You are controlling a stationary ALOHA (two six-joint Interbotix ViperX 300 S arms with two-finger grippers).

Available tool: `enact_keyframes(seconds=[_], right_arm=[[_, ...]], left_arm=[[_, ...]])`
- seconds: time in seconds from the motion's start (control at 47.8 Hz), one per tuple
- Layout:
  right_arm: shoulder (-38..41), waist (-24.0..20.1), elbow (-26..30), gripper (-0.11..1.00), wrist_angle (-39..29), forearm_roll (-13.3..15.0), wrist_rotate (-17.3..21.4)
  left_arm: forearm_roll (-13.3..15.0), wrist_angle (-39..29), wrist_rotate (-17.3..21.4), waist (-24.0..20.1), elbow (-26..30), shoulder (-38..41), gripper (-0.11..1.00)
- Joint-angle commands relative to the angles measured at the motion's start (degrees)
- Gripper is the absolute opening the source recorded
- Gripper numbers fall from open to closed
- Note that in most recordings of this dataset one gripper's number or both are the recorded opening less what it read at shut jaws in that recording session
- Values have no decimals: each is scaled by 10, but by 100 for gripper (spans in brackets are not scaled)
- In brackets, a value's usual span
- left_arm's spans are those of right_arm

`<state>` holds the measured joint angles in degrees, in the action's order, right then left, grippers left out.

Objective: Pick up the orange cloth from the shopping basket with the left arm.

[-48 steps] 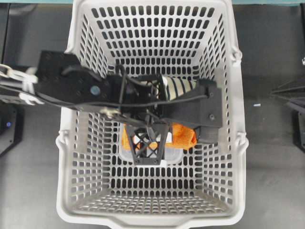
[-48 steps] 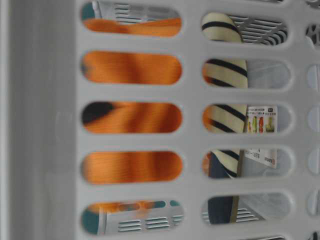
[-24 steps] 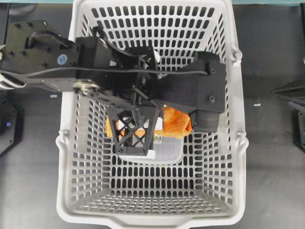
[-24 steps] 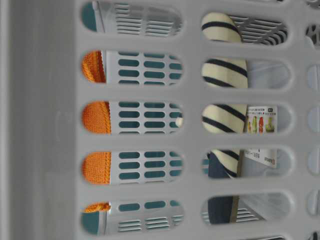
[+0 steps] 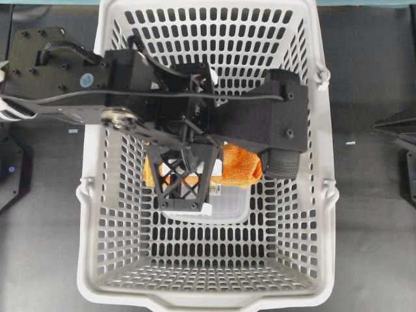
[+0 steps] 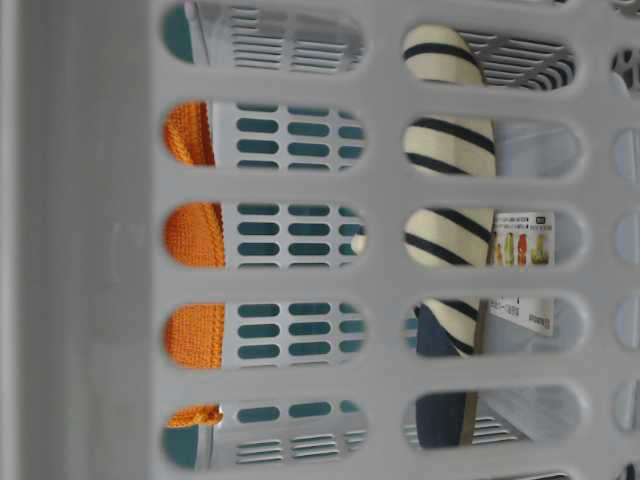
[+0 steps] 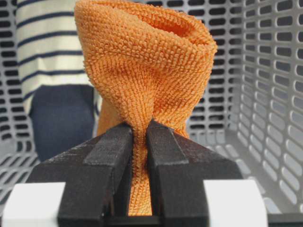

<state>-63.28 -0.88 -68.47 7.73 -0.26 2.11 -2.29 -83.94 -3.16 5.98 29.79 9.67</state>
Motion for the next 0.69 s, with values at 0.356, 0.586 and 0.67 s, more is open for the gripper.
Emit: enact_keyframes(seconds=[0.356,0.586,0.67], right_arm=[[4,-1,5,0,2,-2,0],[3,-3,5,0,3,-2,1],[2,-5,5,0,3,-2,1]], left_arm=[[-3,-2,-1,0,4,-8,6],[-3,-2,-1,0,2,-8,6],[-3,-2,-1,0,2,-7,6]])
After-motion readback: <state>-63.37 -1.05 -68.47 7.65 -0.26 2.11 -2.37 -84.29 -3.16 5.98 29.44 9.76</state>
